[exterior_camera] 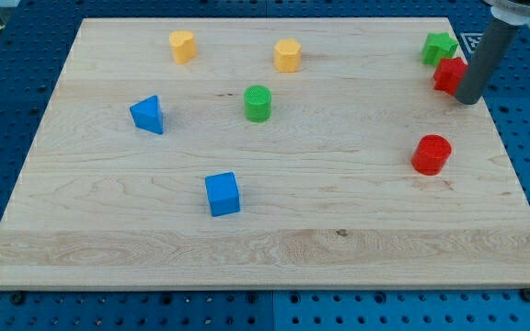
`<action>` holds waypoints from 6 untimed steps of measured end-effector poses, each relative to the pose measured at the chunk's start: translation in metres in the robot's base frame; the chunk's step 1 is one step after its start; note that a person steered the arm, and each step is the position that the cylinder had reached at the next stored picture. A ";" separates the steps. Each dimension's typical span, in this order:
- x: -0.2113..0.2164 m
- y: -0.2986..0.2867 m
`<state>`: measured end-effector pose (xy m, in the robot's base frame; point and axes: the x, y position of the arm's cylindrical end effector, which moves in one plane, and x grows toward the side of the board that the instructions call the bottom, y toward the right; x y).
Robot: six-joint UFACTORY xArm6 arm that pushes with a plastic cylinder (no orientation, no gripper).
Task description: Move the red star into green star
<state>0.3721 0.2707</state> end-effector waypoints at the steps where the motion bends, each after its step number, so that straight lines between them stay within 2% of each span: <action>1: -0.008 0.000; 4: -0.018 0.000; 6: 0.028 0.003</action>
